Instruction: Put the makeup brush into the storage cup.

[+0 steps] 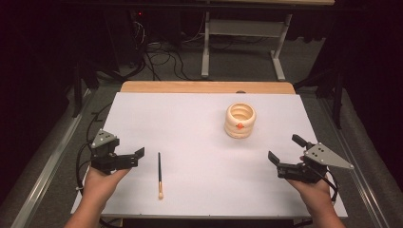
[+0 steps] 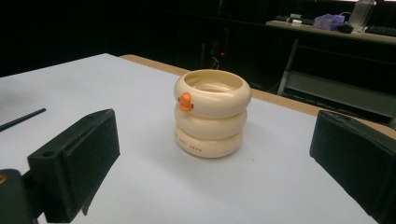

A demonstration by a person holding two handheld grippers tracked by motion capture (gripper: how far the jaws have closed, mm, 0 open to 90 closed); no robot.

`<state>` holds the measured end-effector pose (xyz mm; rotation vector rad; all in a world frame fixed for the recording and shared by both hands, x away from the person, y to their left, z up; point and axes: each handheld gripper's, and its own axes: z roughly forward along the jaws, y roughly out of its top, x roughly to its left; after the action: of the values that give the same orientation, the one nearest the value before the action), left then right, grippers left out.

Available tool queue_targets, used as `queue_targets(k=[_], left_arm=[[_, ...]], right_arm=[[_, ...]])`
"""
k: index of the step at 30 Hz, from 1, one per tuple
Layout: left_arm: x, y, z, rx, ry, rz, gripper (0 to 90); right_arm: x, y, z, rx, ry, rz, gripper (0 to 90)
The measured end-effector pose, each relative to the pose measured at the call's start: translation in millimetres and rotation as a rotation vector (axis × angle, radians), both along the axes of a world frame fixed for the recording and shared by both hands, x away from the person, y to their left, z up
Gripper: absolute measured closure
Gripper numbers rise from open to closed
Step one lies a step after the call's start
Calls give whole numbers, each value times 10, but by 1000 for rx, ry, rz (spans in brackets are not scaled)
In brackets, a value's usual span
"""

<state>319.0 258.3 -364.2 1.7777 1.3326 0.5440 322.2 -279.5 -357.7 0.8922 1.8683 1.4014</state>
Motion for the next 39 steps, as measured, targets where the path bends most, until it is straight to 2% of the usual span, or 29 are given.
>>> queue_targets(k=[3, 10, 17, 21, 25, 29, 31, 34, 36, 39], left_arm=[[38, -5, -70, -11, 51, -3, 22], [90, -39, -175, 52, 131, 10, 50], [179, -71, -246, 111, 259, -22, 60], [207, -79, -295, 109, 343, -33, 74], [264, -61, -364, 121, 481, -16, 75], [290, -73, -362, 146, 537, -5, 77], [301, -80, -342, 154, 551, -5, 82], [323, -93, -319, 145, 588, -2, 88], [337, -98, -312, 145, 622, 2, 118], [360, -117, -342, 183, 689, 4, 123]], right_arm=[[-3, 18, -5, 6, 11, -1, 29], [-4, 20, -3, 2, 13, -2, 30], [-2, 26, -5, 2, 15, 7, 30], [-4, 18, -3, 11, 14, 8, 31], [-10, 19, -1, 6, 14, 9, 31], [-3, 19, -3, 4, 10, 13, 31], [-6, 21, -1, 8, 11, 13, 31], [-11, 20, -2, 14, 16, 13, 32], [-16, 22, -1, 15, 13, 14, 32], [-14, 22, 1, 6, 8, 16, 31]])
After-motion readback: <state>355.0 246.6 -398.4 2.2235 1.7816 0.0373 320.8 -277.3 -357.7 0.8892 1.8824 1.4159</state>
